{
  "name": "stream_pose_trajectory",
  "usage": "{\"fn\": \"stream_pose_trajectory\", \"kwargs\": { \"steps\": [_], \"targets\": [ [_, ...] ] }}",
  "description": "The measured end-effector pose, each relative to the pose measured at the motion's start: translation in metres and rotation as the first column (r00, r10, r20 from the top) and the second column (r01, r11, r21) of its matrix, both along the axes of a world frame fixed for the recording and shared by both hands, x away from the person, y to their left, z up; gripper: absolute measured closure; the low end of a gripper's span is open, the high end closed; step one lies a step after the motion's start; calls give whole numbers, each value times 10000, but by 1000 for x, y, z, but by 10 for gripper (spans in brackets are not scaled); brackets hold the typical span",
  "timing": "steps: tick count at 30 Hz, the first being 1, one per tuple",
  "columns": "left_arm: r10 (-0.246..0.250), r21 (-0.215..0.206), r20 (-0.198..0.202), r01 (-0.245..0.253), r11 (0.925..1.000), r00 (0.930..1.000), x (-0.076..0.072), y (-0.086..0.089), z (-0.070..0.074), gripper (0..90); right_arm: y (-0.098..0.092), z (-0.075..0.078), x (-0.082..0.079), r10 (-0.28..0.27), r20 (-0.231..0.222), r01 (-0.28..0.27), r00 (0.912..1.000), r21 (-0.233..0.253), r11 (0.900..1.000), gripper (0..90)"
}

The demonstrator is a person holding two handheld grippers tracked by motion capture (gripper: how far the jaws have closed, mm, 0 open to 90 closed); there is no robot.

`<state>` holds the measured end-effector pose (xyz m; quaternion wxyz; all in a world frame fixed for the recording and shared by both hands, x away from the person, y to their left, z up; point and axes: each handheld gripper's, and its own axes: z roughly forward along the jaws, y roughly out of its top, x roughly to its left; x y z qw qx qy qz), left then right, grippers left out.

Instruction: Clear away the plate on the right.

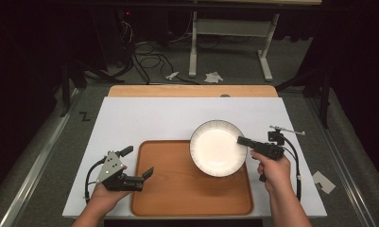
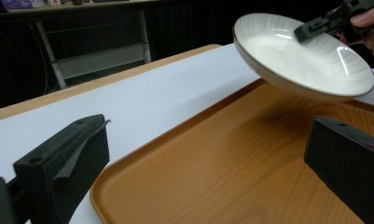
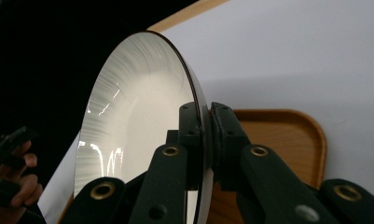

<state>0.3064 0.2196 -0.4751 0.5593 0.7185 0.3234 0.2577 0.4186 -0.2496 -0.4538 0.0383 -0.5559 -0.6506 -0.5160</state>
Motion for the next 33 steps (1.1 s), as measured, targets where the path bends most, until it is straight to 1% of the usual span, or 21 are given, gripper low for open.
{"fn": "stream_pose_trajectory", "kwargs": {
  "steps": [4, 6, 9, 11, 13, 14, 15, 18, 21, 27, 31, 33],
  "targets": [
    [-24, 12, 25, 24, 10000, 10000, 0, 0, 1, 8, 14, -7, -2, 382, -131, -386, 9992, -336, 9987, 851],
    [-20, 2, 36, 20, 10000, 10000, 0, 0, 1, 9, 23, -9, -2, 651, -182, -660, 9977, -549, 9963, 850],
    [-22, -10, 40, 22, 10000, 10000, -1, 0, 1, 8, 32, -10, -2, 831, -230, -844, 9963, -674, 9941, 850],
    [-21, -20, 26, 21, 10000, 10000, -1, 0, 1, 9, 38, -11, -2, 943, -204, -954, 9953, -583, 9937, 850],
    [-15, -24, 25, 15, 10000, 10000, -1, 0, 1, 8, 43, -11, -2, 1087, -248, -1102, 9938, -661, 9917, 850],
    [-15, -25, 24, 15, 10000, 10000, -1, 0, 1, 9, 46, -11, -2, 1115, -184, -1125, 9936, -651, 9915, 850],
    [-21, -13, 24, 21, 10000, 10000, -1, 0, 1, 9, 48, -11, -3, 1185, -252, -1200, 9926, -670, 9905, 850],
    [-32, 20, 24, 32, 10000, 10000, -1, 0, 1, 8, 52, -12, -4, 1291, -273, -1306, 9913, -671, 9892, 851],
    [13, -20, 10, -13, 10000, 10000, -1, 0, 1, 8, 55, -12, -4, 1418, -301, -1438, 9894, -796, 9864, 850],
    [17, -73, 30, -17, 10000, 10000, -1, 0, 1, 8, 59, -12, -7, 1491, -242, -1507, 9885, -941, 9841, 849],
    [21, -102, 39, -20, 9999, 10000, -1, 0, 1, 8, 64, -12, -8, 1664, -273, -1683, 9857, -975, 9809, 849],
    [-13, -77, 44, 13, 10000, 10000, -1, 0, 1, 9, 66, -12, -9, 1630, -280, -1650, 9862, -1016, 9811, 849]
  ]
}}
